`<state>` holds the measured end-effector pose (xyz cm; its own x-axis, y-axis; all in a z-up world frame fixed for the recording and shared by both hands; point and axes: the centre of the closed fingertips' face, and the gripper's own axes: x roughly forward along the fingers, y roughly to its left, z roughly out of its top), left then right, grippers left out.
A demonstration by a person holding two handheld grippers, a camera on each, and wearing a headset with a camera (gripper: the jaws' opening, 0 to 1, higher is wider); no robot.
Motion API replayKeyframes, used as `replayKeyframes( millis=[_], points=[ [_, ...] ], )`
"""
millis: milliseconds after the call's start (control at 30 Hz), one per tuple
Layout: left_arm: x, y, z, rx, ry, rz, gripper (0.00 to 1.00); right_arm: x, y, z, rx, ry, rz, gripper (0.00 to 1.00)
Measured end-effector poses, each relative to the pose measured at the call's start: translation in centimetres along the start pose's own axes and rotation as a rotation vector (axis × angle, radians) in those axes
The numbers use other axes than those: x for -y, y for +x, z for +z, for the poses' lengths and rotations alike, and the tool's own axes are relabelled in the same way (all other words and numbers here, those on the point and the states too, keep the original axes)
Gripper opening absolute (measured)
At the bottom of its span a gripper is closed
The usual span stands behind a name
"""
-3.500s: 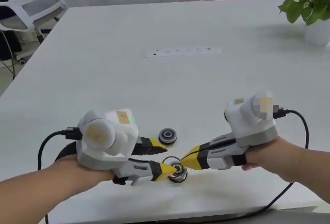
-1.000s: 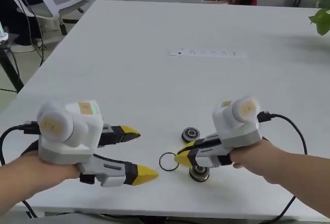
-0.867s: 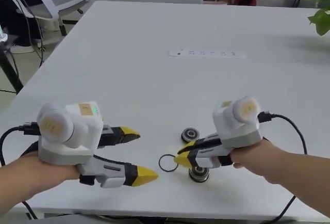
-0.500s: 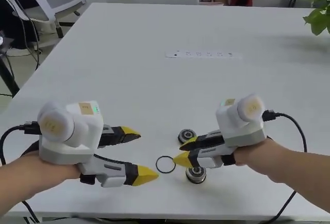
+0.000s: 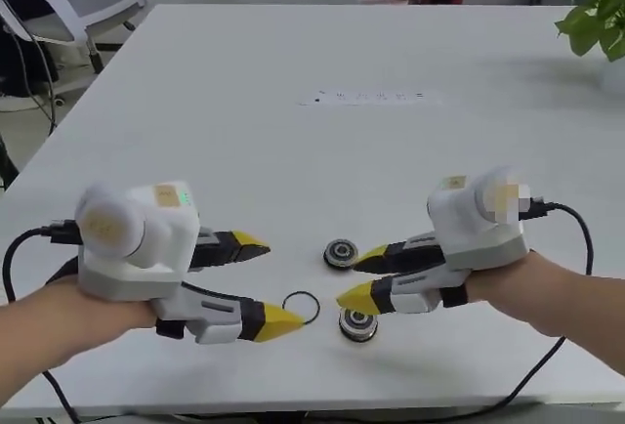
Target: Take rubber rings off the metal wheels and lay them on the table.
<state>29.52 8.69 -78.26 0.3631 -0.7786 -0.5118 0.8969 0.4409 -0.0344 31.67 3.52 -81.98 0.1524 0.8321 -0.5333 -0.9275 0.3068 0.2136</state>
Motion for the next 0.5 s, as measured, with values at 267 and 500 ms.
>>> replayKeyframes(
  millis=[267,500],
  points=[
    [0.2,1.3,0.5,-0.008,0.013,-0.020,0.59,0.3,-1.3,-1.2,-0.012,-0.013,-0.003,0.37],
    [0.4,2.5,0.4,-0.026,0.021,-0.041,0.57,0.3,-1.6,-2.4,-0.030,-0.026,0.006,0.37]
  ],
)
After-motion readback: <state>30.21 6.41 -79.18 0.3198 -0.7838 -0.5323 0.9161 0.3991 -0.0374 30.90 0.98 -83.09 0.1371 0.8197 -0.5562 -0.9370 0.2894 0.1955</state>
